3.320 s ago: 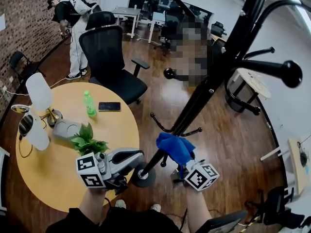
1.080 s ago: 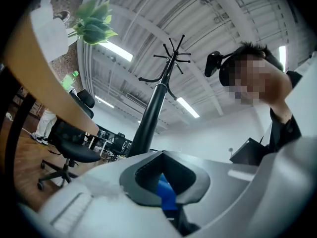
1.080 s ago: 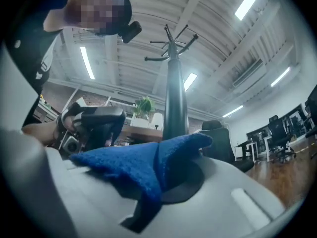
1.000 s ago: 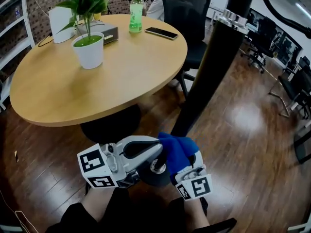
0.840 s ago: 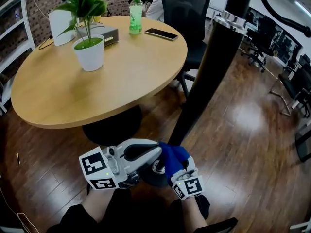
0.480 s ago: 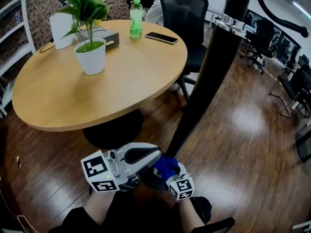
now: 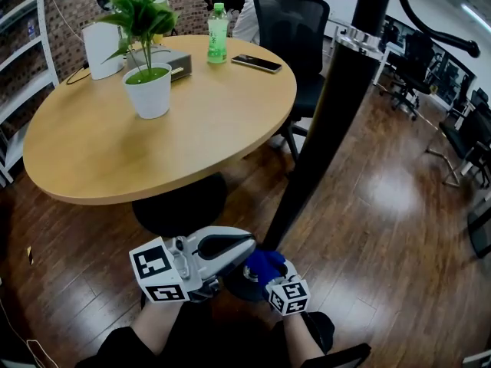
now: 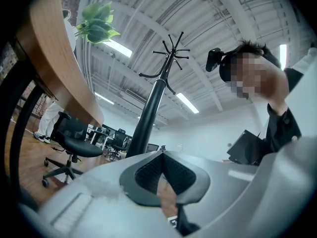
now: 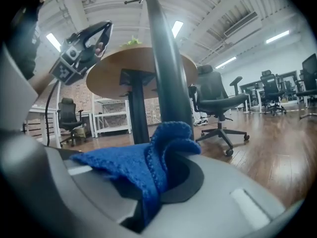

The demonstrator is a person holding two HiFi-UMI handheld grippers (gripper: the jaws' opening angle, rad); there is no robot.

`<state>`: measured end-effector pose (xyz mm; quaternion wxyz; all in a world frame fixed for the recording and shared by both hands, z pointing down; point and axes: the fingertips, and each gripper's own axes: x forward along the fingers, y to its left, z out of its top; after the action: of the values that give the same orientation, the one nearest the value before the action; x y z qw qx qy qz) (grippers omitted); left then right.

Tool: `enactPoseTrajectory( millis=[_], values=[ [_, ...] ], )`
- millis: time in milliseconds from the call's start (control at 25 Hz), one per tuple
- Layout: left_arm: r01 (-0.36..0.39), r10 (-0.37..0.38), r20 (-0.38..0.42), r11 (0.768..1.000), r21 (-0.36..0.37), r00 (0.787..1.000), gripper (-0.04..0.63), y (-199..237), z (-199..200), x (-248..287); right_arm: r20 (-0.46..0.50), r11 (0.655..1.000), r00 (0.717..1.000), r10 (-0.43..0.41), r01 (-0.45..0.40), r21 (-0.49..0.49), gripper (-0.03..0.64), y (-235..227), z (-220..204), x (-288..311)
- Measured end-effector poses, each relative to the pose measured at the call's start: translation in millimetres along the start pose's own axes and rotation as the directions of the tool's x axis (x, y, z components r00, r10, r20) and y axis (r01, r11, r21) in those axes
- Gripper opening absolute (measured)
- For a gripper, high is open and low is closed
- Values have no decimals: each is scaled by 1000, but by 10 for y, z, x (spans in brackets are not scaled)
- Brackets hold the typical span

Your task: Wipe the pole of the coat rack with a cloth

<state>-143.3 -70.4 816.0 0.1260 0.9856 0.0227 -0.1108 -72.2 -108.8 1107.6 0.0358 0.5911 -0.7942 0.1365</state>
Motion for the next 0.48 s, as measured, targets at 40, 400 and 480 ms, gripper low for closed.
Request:
enactPoseTrajectory(
  millis=[40, 400, 480],
  values=[
    [0, 0, 0, 1000, 2, 1000, 0, -3, 4, -4, 13, 1000, 1000, -1, 1, 5, 23, -8, 70, -32],
    [-5, 4, 29, 1000, 17, 1000, 0, -54, 133, -58, 469, 1000, 883, 3, 12, -27, 23, -43, 2336, -785],
    [-2, 1, 38, 999, 32, 999, 0, -104, 197, -62, 560, 998, 828, 33, 8, -70, 23, -2, 2920, -931]
  ],
)
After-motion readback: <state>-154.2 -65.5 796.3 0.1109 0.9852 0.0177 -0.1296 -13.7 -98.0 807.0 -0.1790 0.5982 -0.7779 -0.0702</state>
